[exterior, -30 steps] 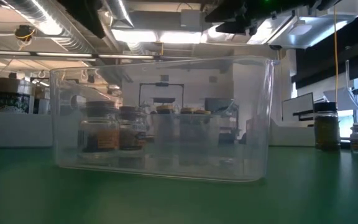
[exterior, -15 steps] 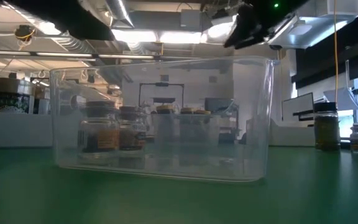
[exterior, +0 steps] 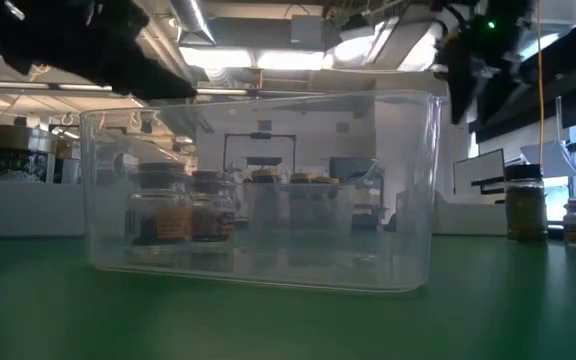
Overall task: Sort spices by type
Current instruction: Put the black spice bottle into the right white bin
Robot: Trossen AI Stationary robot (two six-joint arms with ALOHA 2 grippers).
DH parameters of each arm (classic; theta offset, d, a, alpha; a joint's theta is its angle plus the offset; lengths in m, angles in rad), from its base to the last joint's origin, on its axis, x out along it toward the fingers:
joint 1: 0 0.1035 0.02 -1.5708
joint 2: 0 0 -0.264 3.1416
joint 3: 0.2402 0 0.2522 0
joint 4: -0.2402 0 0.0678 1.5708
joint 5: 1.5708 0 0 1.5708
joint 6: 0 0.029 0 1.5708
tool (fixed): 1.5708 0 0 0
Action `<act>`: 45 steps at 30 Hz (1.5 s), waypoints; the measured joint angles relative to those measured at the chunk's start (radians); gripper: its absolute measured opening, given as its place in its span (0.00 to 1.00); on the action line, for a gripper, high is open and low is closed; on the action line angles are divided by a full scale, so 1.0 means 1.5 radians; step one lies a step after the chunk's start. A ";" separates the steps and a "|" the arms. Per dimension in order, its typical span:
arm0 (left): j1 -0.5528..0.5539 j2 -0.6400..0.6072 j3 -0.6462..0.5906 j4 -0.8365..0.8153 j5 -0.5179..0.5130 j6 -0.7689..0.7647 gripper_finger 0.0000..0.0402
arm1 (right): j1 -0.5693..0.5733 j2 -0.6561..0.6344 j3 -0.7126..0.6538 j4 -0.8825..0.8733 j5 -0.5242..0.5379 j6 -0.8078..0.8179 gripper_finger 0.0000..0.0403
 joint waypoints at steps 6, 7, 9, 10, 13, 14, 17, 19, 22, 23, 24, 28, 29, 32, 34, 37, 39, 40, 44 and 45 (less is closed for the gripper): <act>0.056 0.000 -0.013 0.069 0.010 -0.015 0.71 | 0.001 0.002 -0.048 -0.063 -0.037 0.137 0.87; 0.058 0.000 -0.013 0.073 0.010 -0.019 0.71 | 0.002 0.002 -0.060 -0.060 -0.044 0.152 0.87; 0.057 0.000 -0.013 0.072 0.011 -0.019 0.71 | 0.002 0.003 -0.084 -0.058 -0.056 0.171 0.87; 0.056 0.000 -0.013 0.072 0.011 -0.018 0.71 | 0.002 0.004 -0.096 -0.057 -0.063 0.176 0.87; 0.056 0.000 -0.013 0.072 0.012 -0.017 0.71 | 0.002 0.008 -0.127 -0.049 -0.069 0.187 0.87; 0.056 0.000 -0.013 0.072 0.011 -0.015 0.71 | 0.002 0.009 -0.133 -0.040 -0.076 0.187 0.87; 0.056 0.000 -0.013 0.075 0.011 -0.007 0.71 | 0.002 0.013 -0.152 -0.009 -0.102 0.186 0.87; 0.056 0.000 -0.013 0.075 0.011 -0.001 0.71 | 0.001 0.015 -0.164 0.015 -0.106 0.185 0.87; 0.056 0.000 -0.013 0.075 0.011 0.001 0.71 | -0.016 0.023 -0.185 0.027 -0.129 0.185 0.87; 0.056 0.000 -0.013 0.075 0.011 0.002 0.71 | -0.023 0.027 -0.190 0.028 -0.140 0.185 0.87; 0.056 0.000 -0.013 0.075 0.011 0.007 0.71 | -0.030 0.031 -0.196 0.031 -0.147 0.184 0.87; 0.056 0.000 -0.013 0.077 0.011 0.017 0.71 | -0.046 0.045 -0.204 0.034 -0.149 0.168 0.86; 0.056 0.000 -0.013 0.077 0.011 0.017 0.71 | -0.048 0.047 -0.205 0.039 -0.149 0.166 0.85; 0.056 0.000 -0.013 0.077 0.011 0.017 0.71 | -0.048 0.047 -0.205 0.058 -0.149 0.164 0.78; 0.056 0.000 -0.013 0.077 0.011 0.017 0.71 | -0.048 0.047 -0.205 0.065 -0.149 0.164 0.73; 0.056 0.000 -0.013 0.077 0.011 0.020 0.71 | -0.048 0.047 -0.205 0.067 -0.143 0.164 0.63; 0.056 0.000 -0.013 0.077 0.011 0.019 0.71 | -0.048 0.047 -0.205 0.068 -0.145 0.164 0.57; 0.056 0.000 -0.013 0.077 0.011 0.018 0.71 | -0.047 0.047 -0.204 0.068 -0.149 0.164 0.54; 0.056 0.000 -0.013 0.074 0.011 0.018 0.71 | -0.046 0.047 -0.204 0.073 -0.149 0.144 0.53; 0.056 0.000 -0.013 0.074 0.011 0.017 0.71 | -0.046 0.047 -0.203 0.077 -0.149 0.141 0.53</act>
